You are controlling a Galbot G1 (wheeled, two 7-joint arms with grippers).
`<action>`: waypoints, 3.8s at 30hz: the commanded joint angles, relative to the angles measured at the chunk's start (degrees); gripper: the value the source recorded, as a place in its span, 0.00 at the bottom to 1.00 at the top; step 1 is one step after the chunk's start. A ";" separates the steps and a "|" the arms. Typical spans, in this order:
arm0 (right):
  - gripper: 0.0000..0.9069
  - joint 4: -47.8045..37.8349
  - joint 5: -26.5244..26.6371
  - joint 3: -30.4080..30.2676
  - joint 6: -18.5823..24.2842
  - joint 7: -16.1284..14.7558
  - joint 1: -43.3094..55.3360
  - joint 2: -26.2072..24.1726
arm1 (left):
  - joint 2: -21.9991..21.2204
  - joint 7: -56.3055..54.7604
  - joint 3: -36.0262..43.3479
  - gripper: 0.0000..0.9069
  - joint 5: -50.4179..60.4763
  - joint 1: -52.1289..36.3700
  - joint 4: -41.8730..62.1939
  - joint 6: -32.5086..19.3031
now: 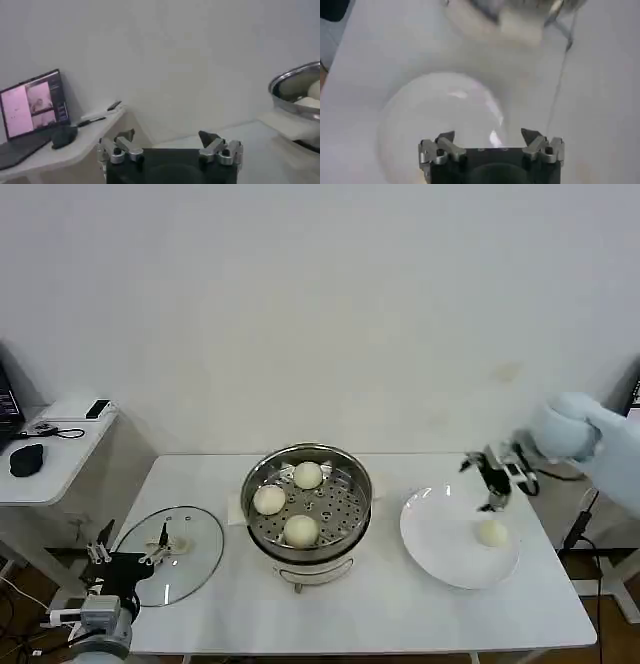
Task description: Take steamed baozi put them in steamer then cover it.
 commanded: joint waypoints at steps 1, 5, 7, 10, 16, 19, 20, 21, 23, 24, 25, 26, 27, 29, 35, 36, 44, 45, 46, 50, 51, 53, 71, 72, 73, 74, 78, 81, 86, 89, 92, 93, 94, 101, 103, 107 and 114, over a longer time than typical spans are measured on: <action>1.00 -3.44 -4.74 22.12 -0.13 1.03 -26.17 -6.52 | 0.18 0.37 1.00 1.00 0.39 0.10 -0.16 -0.01; 1.00 -9.32 -6.05 23.56 0.97 1.53 -27.14 -2.01 | -0.04 0.55 1.08 1.00 0.73 0.07 -0.39 0.07; 1.00 -10.92 -6.21 23.87 0.99 1.72 -26.99 -0.24 | -0.07 0.61 1.01 1.00 0.81 0.17 -0.41 0.07; 1.00 -13.56 -6.68 23.86 0.96 1.68 -26.36 1.88 | -0.04 0.67 0.60 1.00 0.78 0.31 -0.24 0.08; 1.00 -17.62 -8.60 20.97 0.70 1.34 -24.68 5.43 | -0.06 0.71 -0.34 1.00 0.63 0.60 0.24 0.08; 1.00 -19.52 -9.84 19.78 0.98 1.32 -23.78 7.54 | -0.14 0.63 -0.33 1.00 0.61 0.55 0.46 0.10; 1.00 -19.85 -9.73 19.92 0.89 1.32 -23.73 7.88 | -0.15 0.61 -0.35 1.00 0.56 0.56 0.49 0.09; 1.00 -20.36 -9.64 20.16 0.84 1.31 -23.70 8.46 | -0.10 0.62 -0.39 1.00 0.54 0.57 0.53 0.09; 1.00 -21.37 -9.76 20.37 0.83 1.45 -23.67 9.84 | 0.04 0.67 -0.54 1.00 0.57 0.55 0.73 0.11; 1.00 -21.95 -9.88 20.11 0.86 1.45 -23.52 10.27 | 0.08 0.66 -0.57 1.00 0.56 0.52 0.74 0.11; 1.00 -22.34 -10.02 20.05 0.89 1.44 -23.48 10.62 | 0.09 0.68 -0.64 1.00 0.54 0.47 0.73 0.13; 1.00 -23.00 -10.27 19.86 0.99 1.53 -23.42 11.24 | 0.07 0.70 -0.68 1.00 0.54 0.46 0.71 0.12; 1.00 -23.27 -10.34 19.91 0.98 1.58 -23.42 11.45 | 0.06 0.71 -0.70 1.00 0.51 0.48 0.67 0.14; 1.00 -24.11 -10.34 20.21 0.89 1.66 -23.44 12.51 | 0.05 0.71 -0.74 1.00 0.49 0.51 0.68 0.14; 1.00 -25.63 -11.80 20.12 0.74 1.26 -23.50 13.86 | 0.05 0.72 -0.94 1.00 0.43 0.59 0.85 0.13; 0.98 -25.77 -12.20 20.16 0.56 1.28 -23.52 13.97 | 0.06 0.72 -0.98 1.00 0.40 0.63 0.84 0.13; 0.88 -26.78 -12.44 20.30 0.80 0.90 -23.37 14.46 | -0.04 0.67 -1.01 1.00 0.35 0.48 1.05 0.11; 0.87 -26.88 -12.43 20.34 0.83 0.86 -23.30 14.59 | -0.07 0.68 -0.96 1.00 0.37 0.47 1.11 0.11; 0.86 -26.90 -12.43 20.36 0.84 0.84 -23.26 14.65 | -0.07 0.66 -0.94 1.00 0.39 0.48 1.13 0.12; 0.82 -27.12 -12.61 20.39 0.59 0.87 -23.17 15.01 | -0.15 0.65 -0.94 1.00 0.40 0.51 1.07 0.10; 0.80 -27.13 -12.65 20.40 0.43 0.83 -23.14 15.01 | -0.17 0.64 -0.98 1.00 0.40 0.54 1.02 0.09; 0.76 -27.18 -12.76 20.37 0.37 0.68 -23.02 15.02 | -0.19 0.63 -1.05 1.00 0.39 0.59 0.97 0.09; 0.73 -13.00 -2.59 8.07 -3.78 -0.47 -6.19 7.23 | -0.59 0.67 -0.74 1.00 0.47 0.53 0.14 0.13; 0.73 -12.08 -1.66 7.52 -4.17 -0.38 -5.07 7.09 | -0.63 0.65 -0.51 1.00 0.60 0.46 0.15 0.13; 0.74 -10.72 -0.04 6.72 -5.25 -0.26 -3.28 6.98 | -0.72 0.63 -0.21 1.00 0.82 0.24 0.18 0.13; 0.73 -9.24 1.50 5.74 -6.19 -0.19 -2.08 6.95 | -0.81 0.61 -0.01 1.00 0.93 0.12 0.11 0.14; 0.73 -5.46 5.92 2.15 -9.10 1.13 3.88 7.80 | -0.64 0.62 0.26 1.00 1.16 -0.03 -0.22 0.19; 0.74 -3.63 10.14 -3.29 -10.79 1.91 10.18 9.40 | -0.51 0.66 0.44 1.00 1.34 -0.13 -0.01 0.18; 0.74 -1.67 17.96 -13.43 -15.95 4.66 23.17 16.21 | -0.64 0.58 0.92 1.00 1.73 -0.53 0.10 0.17; 0.74 -0.85 23.61 -16.15 -19.59 7.22 26.28 21.08 | -0.78 0.60 1.16 1.00 1.95 -0.79 0.27 0.11; 0.74 -0.42 28.38 -17.75 -22.46 9.74 27.29 25.54 | -0.81 0.60 0.94 1.00 1.86 -0.78 0.28 0.07; 0.74 -0.36 30.49 -18.38 -23.78 10.93 27.37 27.23 | -0.83 0.59 0.79 1.00 1.85 -0.73 0.27 0.04; 0.74 -0.36 31.07 -18.51 -24.19 11.34 27.34 27.71 | -0.84 0.60 0.70 1.00 1.83 -0.71 0.26 0.03; 0.74 -1.97 38.60 -19.46 -29.63 17.58 23.77 36.75 | -1.39 0.52 0.33 1.00 1.98 -0.51 0.26 -0.08; 0.74 -2.84 39.55 -19.44 -30.73 18.68 22.40 38.46 | -1.56 0.52 0.18 1.00 2.01 -0.29 0.15 -0.16; 0.74 -4.50 41.14 -18.54 -32.13 20.24 20.56 40.78 | -1.82 0.48 0.00 1.00 2.00 -0.11 0.04 -0.25; 0.74 -6.68 38.21 -17.99 -32.24 20.32 15.18 41.73 | -1.96 0.45 -0.24 1.00 1.93 0.06 -0.15 -0.29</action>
